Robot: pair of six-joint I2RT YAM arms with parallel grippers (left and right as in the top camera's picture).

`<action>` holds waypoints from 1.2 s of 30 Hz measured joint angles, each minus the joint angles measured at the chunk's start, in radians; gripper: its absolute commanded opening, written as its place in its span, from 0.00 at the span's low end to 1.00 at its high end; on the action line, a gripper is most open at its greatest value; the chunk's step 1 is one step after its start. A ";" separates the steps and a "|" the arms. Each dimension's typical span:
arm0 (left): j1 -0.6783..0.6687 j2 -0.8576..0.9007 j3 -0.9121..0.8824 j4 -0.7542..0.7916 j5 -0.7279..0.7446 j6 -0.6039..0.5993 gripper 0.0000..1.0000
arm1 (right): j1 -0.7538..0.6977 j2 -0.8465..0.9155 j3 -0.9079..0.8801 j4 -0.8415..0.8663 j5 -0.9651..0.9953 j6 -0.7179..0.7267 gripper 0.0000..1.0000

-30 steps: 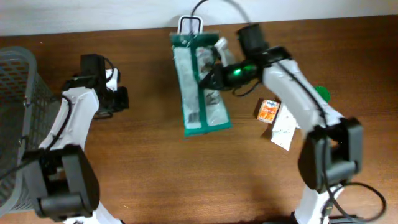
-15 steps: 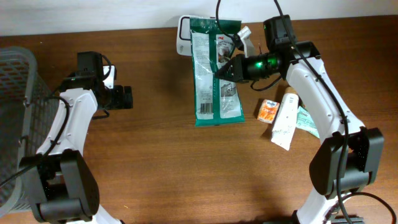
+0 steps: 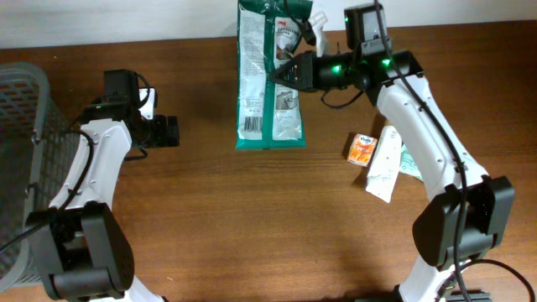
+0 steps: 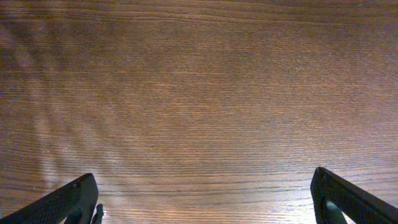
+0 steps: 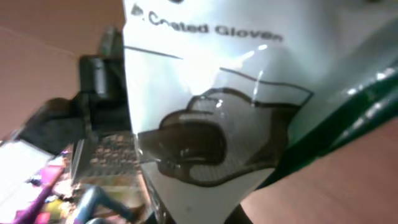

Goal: Scan the item barcode
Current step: 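Lift gloves package with right gripper and hold it at the scanner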

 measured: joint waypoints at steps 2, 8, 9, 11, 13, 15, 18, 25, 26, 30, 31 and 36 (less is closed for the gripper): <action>0.000 0.000 0.000 0.001 0.000 0.000 0.99 | -0.004 0.000 0.023 -0.095 -0.018 0.019 0.04; 0.000 -0.001 0.000 0.000 0.000 0.000 0.99 | -0.047 0.000 0.026 -0.175 0.023 -0.023 0.04; 0.000 -0.001 0.000 0.000 0.000 0.000 0.99 | -0.041 0.000 0.026 -0.124 0.093 -0.048 0.04; 0.000 -0.001 0.000 0.000 0.000 0.000 0.99 | 0.014 0.000 0.030 -0.013 0.336 -0.095 0.04; 0.000 -0.001 0.000 -0.001 0.000 0.000 0.99 | 0.091 0.003 0.030 0.140 0.620 -0.166 0.04; 0.000 -0.001 0.000 0.000 -0.002 0.000 0.99 | 0.172 0.020 0.036 0.337 0.860 -0.293 0.04; 0.000 -0.001 0.000 -0.001 -0.003 0.000 0.99 | 0.259 0.083 0.045 0.596 1.083 -0.551 0.04; 0.000 -0.001 0.000 0.000 -0.003 0.000 0.99 | 0.271 0.357 0.046 1.055 1.233 -1.138 0.04; 0.000 -0.001 0.000 0.000 -0.003 0.000 0.99 | 0.270 0.389 0.044 1.118 1.233 -1.185 0.04; 0.000 -0.001 0.000 0.000 -0.003 0.000 0.99 | 0.275 0.469 0.043 1.239 1.184 -1.314 0.04; 0.000 -0.001 0.000 0.000 -0.003 0.000 0.99 | 0.278 0.473 0.043 1.244 1.167 -1.328 0.04; 0.000 -0.001 0.000 0.000 -0.003 0.000 0.99 | 0.285 0.474 0.043 1.254 1.120 -1.358 0.04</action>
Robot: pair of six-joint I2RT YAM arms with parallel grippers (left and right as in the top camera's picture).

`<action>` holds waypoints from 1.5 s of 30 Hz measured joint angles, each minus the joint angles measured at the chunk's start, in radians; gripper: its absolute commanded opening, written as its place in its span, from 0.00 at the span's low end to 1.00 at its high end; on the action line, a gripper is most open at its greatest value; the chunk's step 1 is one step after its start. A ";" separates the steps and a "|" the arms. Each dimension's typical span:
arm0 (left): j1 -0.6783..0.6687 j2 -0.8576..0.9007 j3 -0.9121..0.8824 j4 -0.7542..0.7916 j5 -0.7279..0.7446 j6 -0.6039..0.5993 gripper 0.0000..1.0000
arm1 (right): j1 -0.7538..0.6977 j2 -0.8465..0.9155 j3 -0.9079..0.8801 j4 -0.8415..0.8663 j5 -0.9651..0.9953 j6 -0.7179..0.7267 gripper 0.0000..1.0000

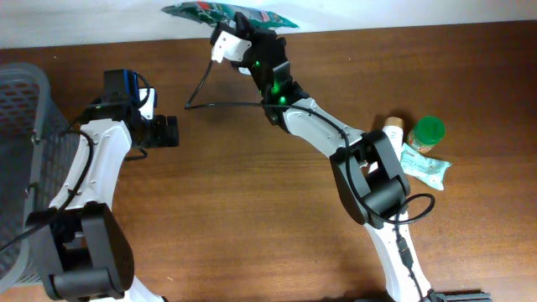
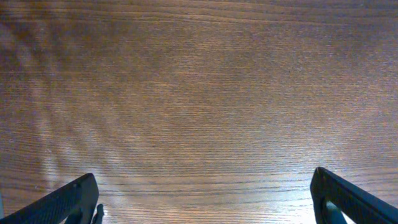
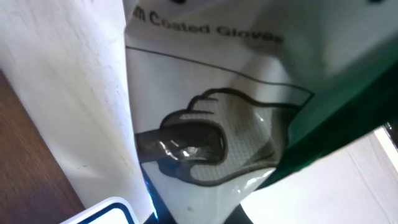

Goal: Scan the item barcode
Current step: 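Lift gloves package with right gripper and hold it at the scanner, then carry gloves package right and drop it onto the scanned items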

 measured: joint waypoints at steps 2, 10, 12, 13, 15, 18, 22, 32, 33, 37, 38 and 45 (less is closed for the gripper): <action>0.000 0.000 0.000 0.000 0.000 0.000 0.99 | 0.000 0.000 0.000 0.000 -0.009 -0.005 0.04; 0.000 0.000 0.000 0.000 0.000 0.000 0.99 | 0.000 0.002 0.000 -0.064 -0.076 -0.013 0.04; 0.000 0.000 0.000 0.000 0.000 0.000 0.99 | 0.000 0.006 0.000 -0.066 -0.081 -0.013 0.04; 0.000 0.000 0.000 0.000 0.000 0.000 0.99 | 0.000 0.008 0.000 -0.058 -0.082 -0.012 0.04; 0.000 0.000 0.000 0.000 0.000 0.000 0.99 | 0.000 0.012 0.000 0.016 -0.070 0.020 0.04; 0.000 0.000 0.000 0.000 0.000 0.000 0.99 | 0.000 0.010 0.001 -0.005 -0.039 0.081 0.04; 0.000 0.000 0.000 0.001 0.000 0.000 0.99 | -0.002 -0.043 -0.004 -0.294 -0.023 0.222 0.04; 0.000 -0.003 0.000 0.001 0.000 0.000 0.99 | -0.114 -0.650 0.016 -1.345 -0.084 0.838 0.04; 0.000 -0.003 0.000 0.000 0.000 0.000 0.99 | -0.137 -0.676 0.018 -1.422 -0.083 0.876 0.04; 0.000 -0.003 0.000 0.001 0.000 0.000 0.99 | -0.251 -0.657 0.013 -1.782 -0.085 1.004 0.04; 0.000 -0.003 0.000 0.000 0.000 0.000 0.99 | -0.275 -0.639 0.002 -1.817 -0.089 1.018 0.04; 0.000 -0.003 0.000 0.000 0.000 0.000 0.99 | -0.530 -0.475 -0.134 -1.878 -0.215 1.063 0.16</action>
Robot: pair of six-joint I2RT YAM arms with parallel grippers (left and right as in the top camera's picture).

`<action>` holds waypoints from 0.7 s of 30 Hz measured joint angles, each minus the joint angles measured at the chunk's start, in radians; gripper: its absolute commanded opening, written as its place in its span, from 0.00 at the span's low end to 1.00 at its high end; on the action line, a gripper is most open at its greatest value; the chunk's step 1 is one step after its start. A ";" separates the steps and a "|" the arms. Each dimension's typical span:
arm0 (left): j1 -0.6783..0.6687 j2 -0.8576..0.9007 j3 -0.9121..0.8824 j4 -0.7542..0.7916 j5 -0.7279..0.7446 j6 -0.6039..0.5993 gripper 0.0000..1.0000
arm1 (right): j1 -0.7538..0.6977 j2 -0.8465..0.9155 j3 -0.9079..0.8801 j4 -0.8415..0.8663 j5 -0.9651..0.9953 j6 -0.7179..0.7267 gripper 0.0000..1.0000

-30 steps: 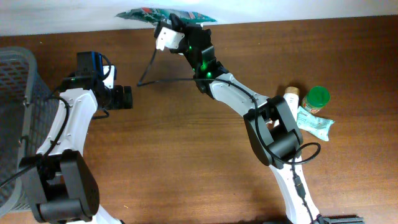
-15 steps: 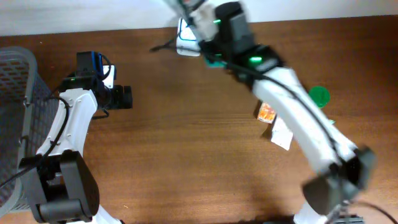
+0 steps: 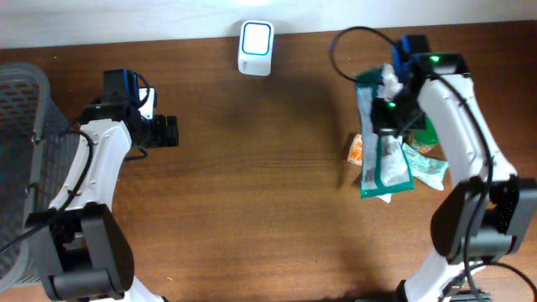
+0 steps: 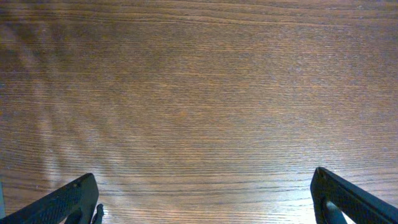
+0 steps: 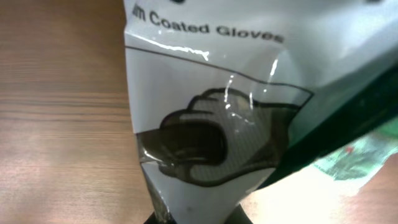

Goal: Scan the item barcode
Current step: 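Carry gloves package right and drop it onto the scanned items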

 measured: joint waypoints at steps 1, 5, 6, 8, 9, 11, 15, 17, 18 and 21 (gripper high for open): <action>0.000 0.000 0.000 0.001 0.000 0.000 0.99 | -0.037 0.018 -0.016 -0.002 -0.010 0.002 0.21; 0.000 0.000 0.000 0.003 0.000 0.000 0.99 | -0.137 0.040 -0.046 -0.006 -0.035 0.009 0.60; 0.000 0.000 0.000 0.003 0.000 0.000 0.99 | -0.160 0.040 -0.046 -0.006 -0.040 0.014 0.68; 0.000 0.000 0.000 0.003 0.000 0.000 0.99 | -0.178 0.040 -0.046 -0.006 -0.054 -0.007 0.88; 0.000 0.000 0.000 0.003 0.000 0.000 0.99 | -0.181 0.040 -0.043 -0.013 -0.069 -0.024 0.92; 0.000 0.000 0.000 0.003 0.000 0.000 0.99 | -0.178 0.040 -0.029 -0.021 -0.111 -0.070 0.99; 0.000 0.000 0.000 0.003 0.000 0.000 0.99 | -0.138 0.025 0.059 -0.042 -0.196 -0.141 0.99; 0.000 0.000 0.000 0.003 0.000 0.000 0.99 | -0.099 -0.002 0.110 -0.066 -0.229 -0.166 0.99; 0.000 0.000 0.000 0.003 0.000 0.000 0.99 | -0.073 -0.022 0.139 -0.072 -0.243 -0.174 0.99; 0.000 0.000 0.000 0.003 0.000 0.000 0.99 | 0.009 -0.090 0.213 -0.104 -0.273 -0.190 0.99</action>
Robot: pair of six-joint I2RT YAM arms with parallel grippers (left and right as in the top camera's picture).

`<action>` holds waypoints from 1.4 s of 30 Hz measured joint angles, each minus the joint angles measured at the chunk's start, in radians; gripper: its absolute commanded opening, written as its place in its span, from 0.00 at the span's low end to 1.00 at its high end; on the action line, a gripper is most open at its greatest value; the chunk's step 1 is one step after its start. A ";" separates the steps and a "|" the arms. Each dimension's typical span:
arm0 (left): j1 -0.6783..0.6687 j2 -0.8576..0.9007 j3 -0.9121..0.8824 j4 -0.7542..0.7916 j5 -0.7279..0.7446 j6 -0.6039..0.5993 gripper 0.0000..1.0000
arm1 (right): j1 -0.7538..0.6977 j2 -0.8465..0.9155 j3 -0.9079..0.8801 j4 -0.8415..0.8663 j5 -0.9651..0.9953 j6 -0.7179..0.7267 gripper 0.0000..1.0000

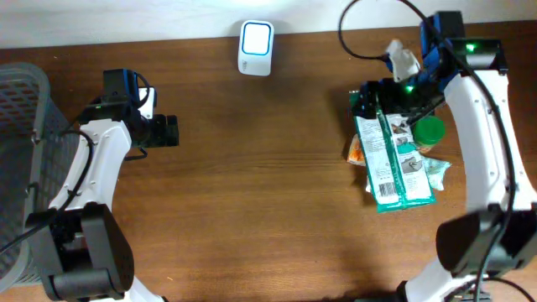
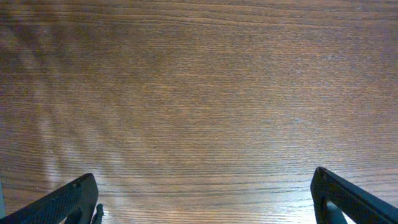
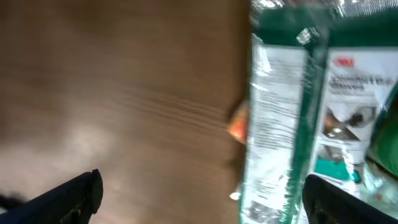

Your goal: Scan the item barcode

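The glove package (image 1: 393,164), green and white with its barcode side up, lies flat on the pile of items at the right. In the right wrist view the glove package (image 3: 298,118) shows ahead and to the right. My right gripper (image 1: 367,97) is open just behind the package's top edge, with nothing between its fingers (image 3: 74,196). At the table's back edge stands the white scanner (image 1: 256,37). My left gripper (image 1: 170,132) is open over bare wood at the left, its fingers (image 2: 71,200) wide apart.
A green-capped bottle (image 1: 430,130), an orange packet (image 1: 358,151) and a pale green packet (image 1: 437,170) lie beside and under the package. A white object (image 1: 403,59) sits near the right wrist. A grey mesh basket (image 1: 18,117) stands at the far left.
My right gripper was shut on the glove package above the pile at the right. It is now open, and the package lies flat on the pile. The left arm has not moved.
My right gripper held the package at the back of the table, over where the scanner stands. Then it held it up at the back edge by the scanner. Then the package hung over the pile at the right, where it now lies released.
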 measured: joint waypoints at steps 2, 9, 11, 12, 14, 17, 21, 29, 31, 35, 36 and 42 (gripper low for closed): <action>0.000 0.000 0.000 0.000 0.000 0.000 0.99 | 0.056 -0.049 0.041 -0.019 -0.013 -0.003 0.98; 0.000 0.000 0.000 0.000 0.000 0.000 0.99 | 0.156 -0.219 0.064 -0.042 -0.036 -0.003 0.98; 0.000 0.000 0.000 0.000 0.000 0.000 0.99 | 0.156 -0.297 0.065 -0.060 -0.048 -0.003 0.98; 0.000 0.000 0.000 0.000 0.000 0.000 0.99 | 0.156 -0.332 0.066 -0.066 -0.052 -0.003 0.98; 0.000 0.000 0.000 0.000 0.000 0.000 0.99 | 0.156 -0.382 0.069 -0.072 -0.050 -0.004 0.98; 0.000 0.000 0.000 0.000 0.000 0.000 0.99 | 0.156 -0.444 0.074 -0.101 0.013 -0.003 0.98; 0.000 0.000 0.000 0.000 0.000 0.000 0.99 | 0.156 -0.483 0.074 -0.127 0.162 -0.003 0.98; 0.000 0.000 0.000 -0.001 0.000 0.000 0.99 | 0.109 -0.760 -0.113 0.176 0.352 -0.033 0.98; 0.000 0.000 0.000 0.000 0.000 0.000 0.99 | 0.090 -0.912 -0.334 0.397 0.364 -0.048 0.98; 0.000 0.000 0.000 0.000 0.000 0.000 0.99 | 0.088 -1.213 -0.833 0.746 0.371 -0.061 0.98; 0.000 0.000 0.000 0.001 0.000 0.000 0.99 | 0.087 -1.265 -0.930 0.822 0.370 -0.063 0.98; 0.000 0.000 0.000 0.002 0.000 0.000 0.99 | 0.088 -1.587 -1.506 1.205 0.355 -0.071 0.98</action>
